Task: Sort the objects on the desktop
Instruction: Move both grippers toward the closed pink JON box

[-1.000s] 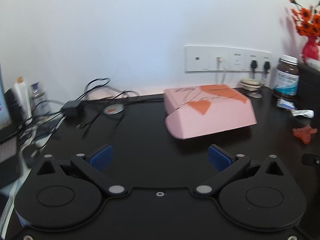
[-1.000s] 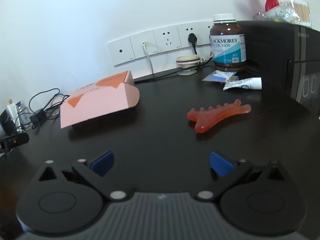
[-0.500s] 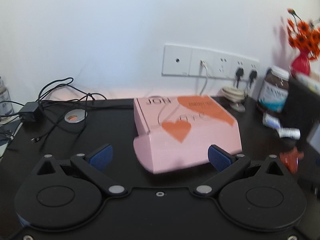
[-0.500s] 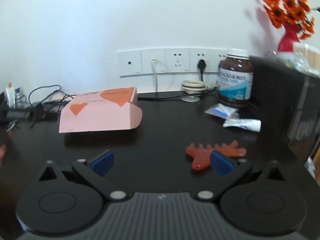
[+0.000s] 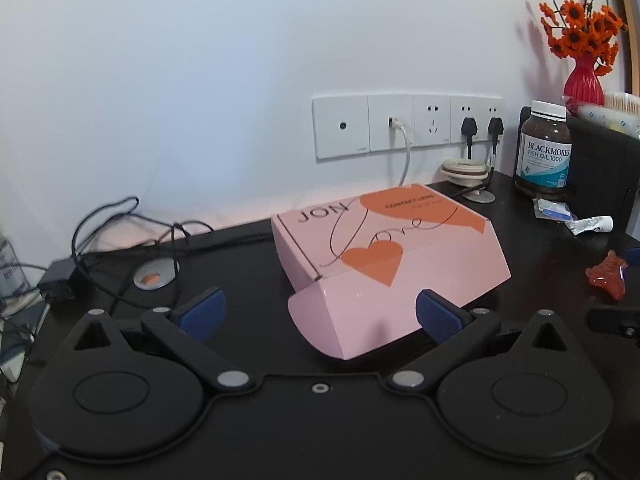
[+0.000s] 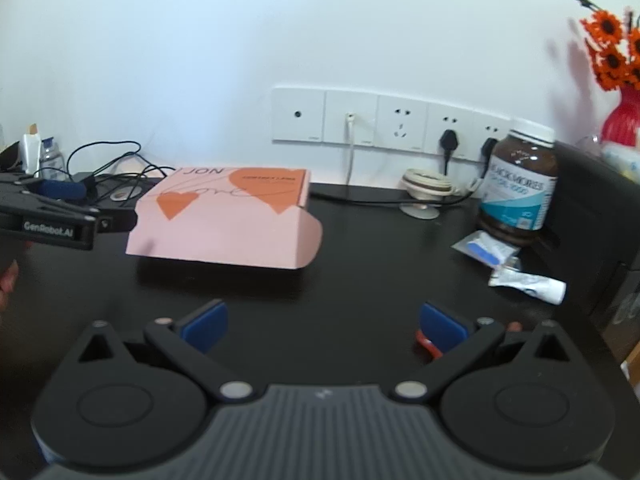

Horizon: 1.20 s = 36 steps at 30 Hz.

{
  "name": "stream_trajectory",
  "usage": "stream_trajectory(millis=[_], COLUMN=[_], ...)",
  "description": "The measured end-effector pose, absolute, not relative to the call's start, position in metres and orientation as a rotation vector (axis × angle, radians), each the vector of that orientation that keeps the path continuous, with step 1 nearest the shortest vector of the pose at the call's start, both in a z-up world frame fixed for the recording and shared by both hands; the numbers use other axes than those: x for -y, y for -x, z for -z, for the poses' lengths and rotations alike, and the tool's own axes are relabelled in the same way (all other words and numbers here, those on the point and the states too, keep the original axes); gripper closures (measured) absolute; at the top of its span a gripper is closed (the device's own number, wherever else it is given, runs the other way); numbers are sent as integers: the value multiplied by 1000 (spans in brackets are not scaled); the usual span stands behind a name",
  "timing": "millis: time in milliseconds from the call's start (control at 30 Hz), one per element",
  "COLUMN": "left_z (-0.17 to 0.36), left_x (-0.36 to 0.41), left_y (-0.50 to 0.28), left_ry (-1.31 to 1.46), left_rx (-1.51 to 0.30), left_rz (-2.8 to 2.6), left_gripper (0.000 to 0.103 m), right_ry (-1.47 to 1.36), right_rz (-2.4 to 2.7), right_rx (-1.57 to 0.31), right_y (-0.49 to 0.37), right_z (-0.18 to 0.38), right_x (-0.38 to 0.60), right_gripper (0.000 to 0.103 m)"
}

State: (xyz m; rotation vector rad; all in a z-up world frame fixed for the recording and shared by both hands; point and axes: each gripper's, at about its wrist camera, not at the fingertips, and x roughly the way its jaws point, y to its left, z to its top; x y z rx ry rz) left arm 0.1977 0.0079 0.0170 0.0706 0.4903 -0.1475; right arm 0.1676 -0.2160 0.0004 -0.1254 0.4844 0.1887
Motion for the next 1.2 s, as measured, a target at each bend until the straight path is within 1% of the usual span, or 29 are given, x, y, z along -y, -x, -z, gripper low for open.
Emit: stream_trajectory(millis=[100,267,533,800,1033,1200], left_z=[-9,3,8,9,5,0], left_x=[-3,11,2,0,-5,-10], left_y=[-202,-204,-209,-212,-212,-210], left_ry=[-81,-163,-128,-126,-95,-60], left_rx=[-537,-560,-578,-585,-570,-571], left_rz=[181,163,136,116,105,128], left_gripper=[0,0,0,0,0,0], right_ry=[114,159,234,254,214,79], right_rz=[-220,-254,-277,-253,-235,-255], right_rx=[-512,-571,-636,-663,-657,-668], right_y=[-182,-215,-254,-266,-275,-274], right_z=[-3,0,14,28,32,31], right_x=[210,192,165,157,160,174], right_gripper=[1,1,1,1,1,1])
